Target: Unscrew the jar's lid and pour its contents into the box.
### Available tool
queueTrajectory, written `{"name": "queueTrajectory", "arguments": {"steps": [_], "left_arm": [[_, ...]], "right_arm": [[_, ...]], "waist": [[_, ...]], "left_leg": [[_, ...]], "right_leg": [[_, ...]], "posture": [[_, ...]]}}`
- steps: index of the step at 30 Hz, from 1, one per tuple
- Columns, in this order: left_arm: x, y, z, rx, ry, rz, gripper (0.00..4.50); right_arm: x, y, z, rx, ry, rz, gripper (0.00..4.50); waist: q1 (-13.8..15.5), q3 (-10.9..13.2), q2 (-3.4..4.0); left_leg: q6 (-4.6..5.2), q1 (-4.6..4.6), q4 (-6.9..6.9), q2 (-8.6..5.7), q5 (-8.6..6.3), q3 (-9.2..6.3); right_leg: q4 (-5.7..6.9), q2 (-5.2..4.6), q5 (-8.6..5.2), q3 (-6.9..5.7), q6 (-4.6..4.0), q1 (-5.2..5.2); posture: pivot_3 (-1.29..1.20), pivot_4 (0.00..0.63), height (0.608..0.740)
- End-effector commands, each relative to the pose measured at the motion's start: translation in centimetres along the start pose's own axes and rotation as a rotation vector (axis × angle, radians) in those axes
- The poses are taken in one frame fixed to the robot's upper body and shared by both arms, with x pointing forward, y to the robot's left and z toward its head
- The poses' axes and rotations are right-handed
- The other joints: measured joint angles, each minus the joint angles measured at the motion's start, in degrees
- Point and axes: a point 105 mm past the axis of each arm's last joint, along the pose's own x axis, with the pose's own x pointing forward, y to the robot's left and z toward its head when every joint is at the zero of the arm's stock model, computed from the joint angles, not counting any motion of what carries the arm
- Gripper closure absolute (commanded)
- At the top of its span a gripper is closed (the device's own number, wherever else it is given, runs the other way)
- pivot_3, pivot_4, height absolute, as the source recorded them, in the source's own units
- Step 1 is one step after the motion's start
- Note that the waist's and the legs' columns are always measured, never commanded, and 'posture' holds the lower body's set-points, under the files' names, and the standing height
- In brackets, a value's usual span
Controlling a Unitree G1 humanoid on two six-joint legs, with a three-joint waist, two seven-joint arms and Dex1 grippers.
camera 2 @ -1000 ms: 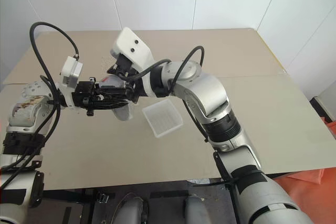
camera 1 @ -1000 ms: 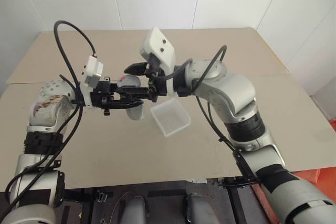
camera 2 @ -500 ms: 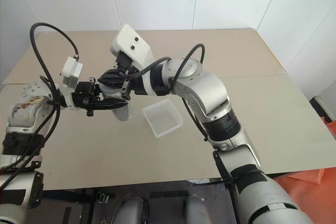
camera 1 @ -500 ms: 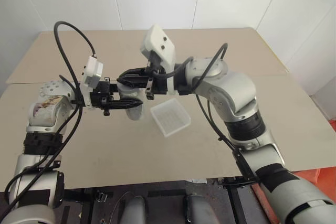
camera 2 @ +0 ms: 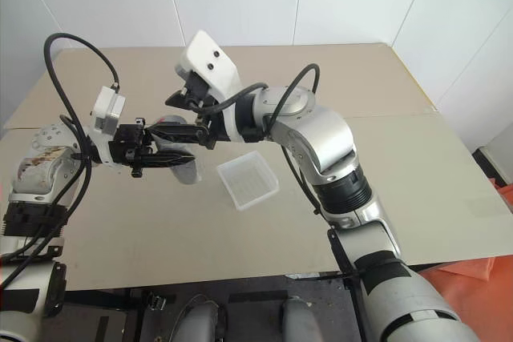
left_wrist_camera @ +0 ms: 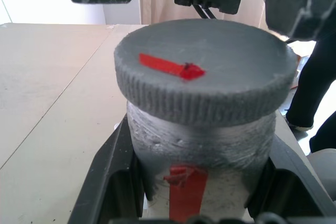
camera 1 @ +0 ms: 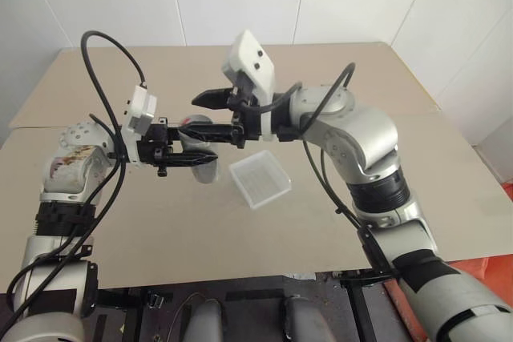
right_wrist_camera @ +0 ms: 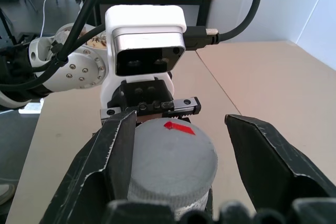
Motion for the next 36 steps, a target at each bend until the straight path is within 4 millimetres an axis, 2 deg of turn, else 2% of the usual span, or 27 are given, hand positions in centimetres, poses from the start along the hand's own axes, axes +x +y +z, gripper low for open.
{"name": "queueTrajectory", "arguments": {"steps": [1,3,6,7,8,32,36], "left_arm": [[-0.5,0.2,1.4,0.062,-0.015,0.009,2.52],[-0.5,0.1,1.4,0.062,-0.013,0.009,2.52],[-0.5,0.1,1.4,0.061,-0.012,0.01,2.52],[-0.6,0.1,1.4,0.06,-0.011,0.011,2.52],[-0.6,0.1,1.4,0.06,-0.011,0.012,2.52],[-0.6,-0.1,1.3,0.067,-0.006,0.019,2.52],[-0.6,-0.1,1.3,0.065,-0.003,0.02,2.52]], "right_arm": [[-0.2,0.6,1.3,-0.044,-0.03,0.024,1.19],[-0.1,0.7,1.3,-0.052,-0.033,0.025,1.19],[-0.1,0.6,1.2,-0.055,-0.027,0.019,0.65],[-0.1,0.6,1.3,-0.056,-0.027,0.016,0.25],[0.0,0.6,1.3,-0.055,-0.029,0.014,0.04],[0.7,0.8,0.2,-0.041,0.01,0.037,0.04],[0.8,0.8,0.2,-0.037,0.011,0.038,0.95]], "waist": [[0.0,0.0,0.0],[0.0,0.0,0.0],[0.0,0.0,0.0],[0.0,0.0,0.0],[0.0,0.0,0.0],[0.0,0.0,0.0],[0.0,0.0,0.0]], "left_leg": [[0.0,0.0,0.0,0.0,0.0,0.0],[0.0,0.0,0.0,0.0,0.0,0.0],[0.0,0.0,0.0,0.0,0.0,0.0],[0.0,0.0,0.0,0.0,0.0,0.0],[0.0,0.0,0.0,0.0,0.0,0.0],[0.0,0.0,0.0,0.0,0.0,0.0],[0.0,0.0,0.0,0.0,0.0,0.0]], "right_leg": [[0.0,0.0,0.0,0.0,0.0,0.0],[0.0,0.0,0.0,0.0,0.0,0.0],[0.0,0.0,0.0,0.0,0.0,0.0],[0.0,0.0,0.0,0.0,0.0,0.0],[0.0,0.0,0.0,0.0,0.0,0.0],[0.0,0.0,0.0,0.0,0.0,0.0],[0.0,0.0,0.0,0.0,0.0,0.0]], "posture": [[0.0,0.15,0.74],[0.0,0.15,0.74],[0.0,0.15,0.74],[0.0,0.15,0.74],[0.0,0.15,0.74],[0.0,0.15,0.74],[0.0,0.15,0.74]]}}
